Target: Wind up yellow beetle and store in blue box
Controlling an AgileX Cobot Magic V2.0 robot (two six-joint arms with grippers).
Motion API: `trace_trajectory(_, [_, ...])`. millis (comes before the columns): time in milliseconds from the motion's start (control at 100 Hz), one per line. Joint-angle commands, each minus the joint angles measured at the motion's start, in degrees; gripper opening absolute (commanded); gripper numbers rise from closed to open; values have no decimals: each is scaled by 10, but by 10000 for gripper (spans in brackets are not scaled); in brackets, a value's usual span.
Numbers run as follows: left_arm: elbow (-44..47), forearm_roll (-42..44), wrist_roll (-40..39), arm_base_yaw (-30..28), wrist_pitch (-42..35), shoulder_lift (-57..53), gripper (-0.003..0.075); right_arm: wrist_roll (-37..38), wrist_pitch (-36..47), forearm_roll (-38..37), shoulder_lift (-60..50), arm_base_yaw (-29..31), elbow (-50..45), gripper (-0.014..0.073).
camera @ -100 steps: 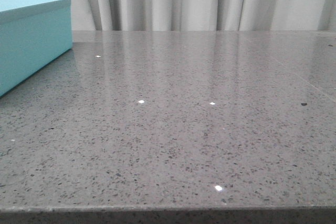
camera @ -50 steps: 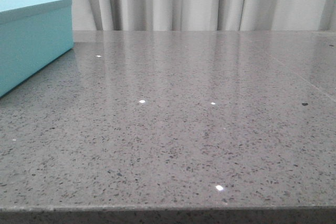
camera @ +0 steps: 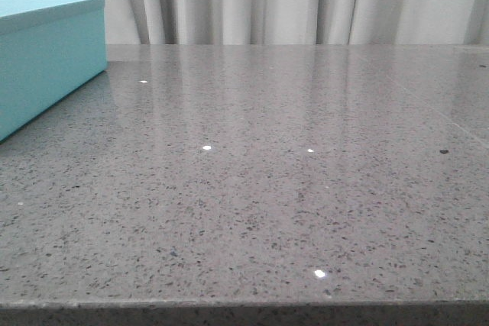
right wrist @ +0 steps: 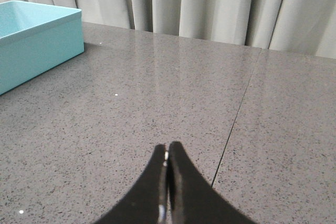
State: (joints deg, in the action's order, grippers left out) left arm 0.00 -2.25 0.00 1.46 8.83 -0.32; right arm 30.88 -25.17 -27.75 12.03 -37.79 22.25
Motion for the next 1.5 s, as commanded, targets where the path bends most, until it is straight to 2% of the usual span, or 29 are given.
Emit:
trace_trajectory(0, [13,-6,-6,4,-43,-18,-19,-4,35,-24,10,-1,15,-68])
trace_trajectory(140, [13,-6,-6,4,-43,-18,-18,-4,41,-26,11,2,12,-68])
trace_trajectory(210, [13,-6,-6,4,-43,-18,-19,-12,69,-21,12,17,3,-68])
trace_trajectory(320, [13,-6,-6,4,-43,-18,-18,-53,157,29,12,68,-22,-68])
trace_trajectory(470, [13,-6,-6,4,-43,-18,-18,-145,308,91,12,148,-59,-68])
trace_trajectory(550, [13,-6,-6,4,-43,-18,-18,-171,345,101,11,183,-74,-68])
trace_trajectory(660, [13,-6,-6,4,-43,-18,-18,-181,343,112,2,225,-89,-68])
trace_trajectory(810, [13,-6,-6,4,-43,-18,-18,-188,342,174,-26,287,-125,-68])
trace_trajectory(989, [13,-6,-6,4,-43,-18,-18,-189,339,194,-65,340,-176,-68])
trace_trajectory(1159, [13,-6,-6,4,-43,-18,-19,-189,336,226,-94,355,-231,-68])
trace_trajectory(1379, [13,-6,-6,4,-43,-18,-18,-189,224,226,-136,355,-230,-68])
trace_trajectory(1489, [13,-6,-6,4,-43,-18,-18,-189,214,226,-139,355,-230,-68])
